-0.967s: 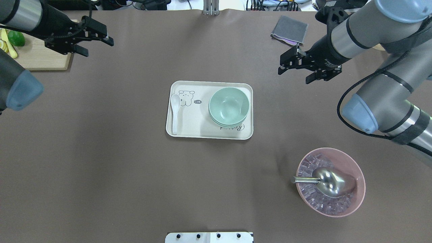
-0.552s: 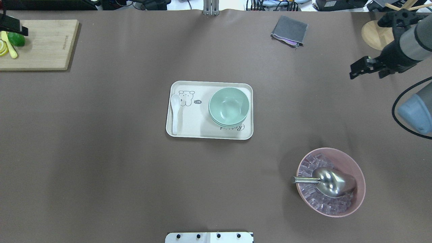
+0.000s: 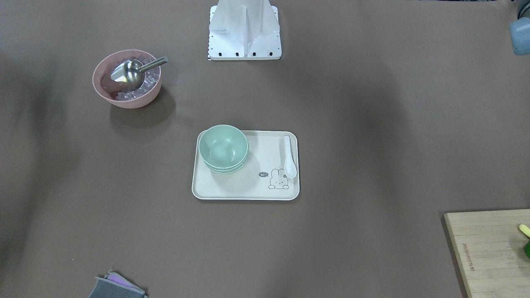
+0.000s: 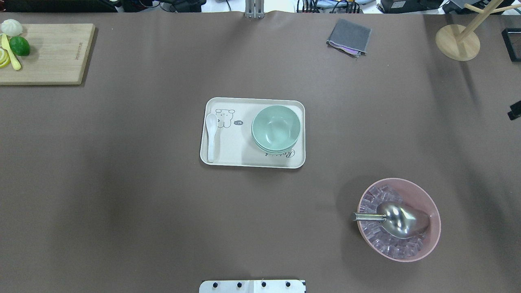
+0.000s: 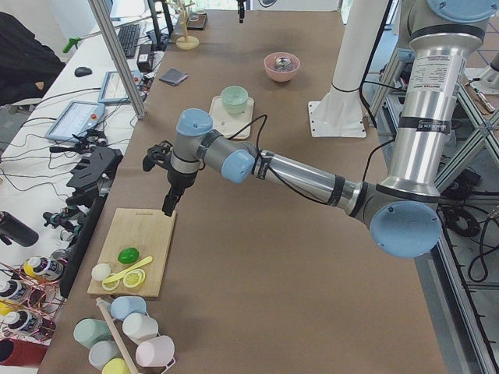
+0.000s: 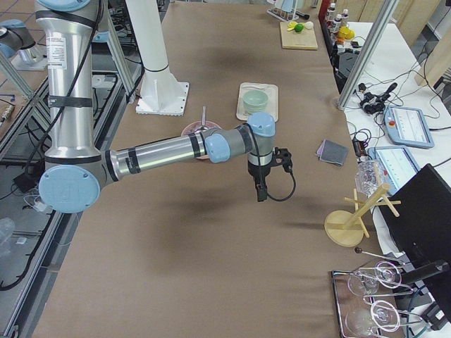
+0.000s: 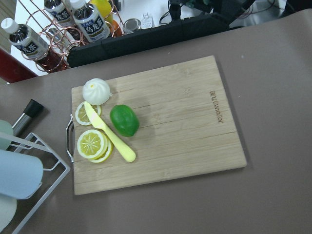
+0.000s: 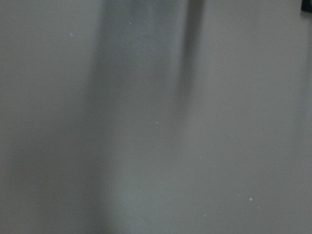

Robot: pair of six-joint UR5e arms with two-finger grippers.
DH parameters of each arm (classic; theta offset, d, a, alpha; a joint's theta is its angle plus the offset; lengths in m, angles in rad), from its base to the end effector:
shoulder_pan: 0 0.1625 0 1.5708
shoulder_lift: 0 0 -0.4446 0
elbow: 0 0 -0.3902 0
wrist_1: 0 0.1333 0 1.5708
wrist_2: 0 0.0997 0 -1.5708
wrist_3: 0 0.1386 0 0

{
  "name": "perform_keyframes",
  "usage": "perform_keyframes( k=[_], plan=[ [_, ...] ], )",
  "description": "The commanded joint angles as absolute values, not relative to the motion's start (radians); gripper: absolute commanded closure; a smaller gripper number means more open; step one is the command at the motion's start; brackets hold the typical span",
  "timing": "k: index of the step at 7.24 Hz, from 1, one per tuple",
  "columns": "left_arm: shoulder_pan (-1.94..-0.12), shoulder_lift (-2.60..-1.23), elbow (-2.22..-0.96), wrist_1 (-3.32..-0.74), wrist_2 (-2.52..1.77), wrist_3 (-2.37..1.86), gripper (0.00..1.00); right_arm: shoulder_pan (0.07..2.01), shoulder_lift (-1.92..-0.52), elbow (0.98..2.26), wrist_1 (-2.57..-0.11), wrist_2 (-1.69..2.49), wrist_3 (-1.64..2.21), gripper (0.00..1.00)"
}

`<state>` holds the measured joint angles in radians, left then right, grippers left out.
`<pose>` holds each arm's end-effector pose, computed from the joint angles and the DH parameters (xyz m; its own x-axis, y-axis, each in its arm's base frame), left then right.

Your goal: Stack green bowls together

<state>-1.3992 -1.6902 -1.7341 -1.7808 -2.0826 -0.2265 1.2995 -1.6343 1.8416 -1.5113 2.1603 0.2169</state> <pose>0.0333 -0.5754 0.5544 0.8324 0.1726 -0.5267 0.0374 0.9306 0.3640 -0.0745 -0.4777 0.6107 0.7993 -0.1554 0.5804 0.0886 0.9859 0.1421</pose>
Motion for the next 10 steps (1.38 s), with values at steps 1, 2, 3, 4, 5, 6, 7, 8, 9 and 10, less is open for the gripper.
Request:
perform_keyframes(
  k=[1,2,3,4,5,6,7,8,9,10],
  plan=[
    [-1.437,-1.658,-1.675,-1.741,-2.127,-0.198,0.03,1.414,-1.722,1.833,-1.564,2.166,0.016,0.0],
    [-1.477,-1.661,-1.66,-1.676,-2.181,-0.196,0.03,1.463,-1.662,1.833,-1.715,2.161,-0.08,0.0],
    [-1.489,-1.661,-1.654,-1.66,-2.183,-0.196,0.02,1.507,-1.576,1.819,-1.873,2.16,-0.16,0.0],
    [-1.511,-1.663,-1.622,-1.661,-2.186,-0.196,0.02,1.535,-1.539,1.797,-1.95,2.166,-0.216,0.0],
    [-1.52,-1.658,-1.577,-1.667,-2.187,-0.196,0.02,1.558,-1.545,1.749,-1.95,2.19,-0.247,0.0],
    [-1.522,-1.658,-1.547,-1.675,-2.189,-0.196,0.03,1.572,-1.555,1.705,-1.945,2.253,-0.273,0.0],
    [-1.52,-1.658,-1.543,-1.678,-2.187,-0.198,0.02,1.577,-1.569,1.698,-1.944,2.288,-0.273,0.0],
    [-1.52,-1.664,-1.542,-1.686,-2.187,-0.196,0.02,1.581,-1.572,1.689,-1.944,2.289,-0.276,0.0],
    [-1.528,-1.66,-1.539,-1.69,-2.189,-0.196,0.02,1.586,-1.577,1.671,-1.941,2.29,-0.27,0.0],
    [-1.537,-1.657,-1.536,-1.69,-2.212,-0.195,0.02,1.591,-1.578,1.664,-1.94,2.298,-0.268,0.0]
  ],
)
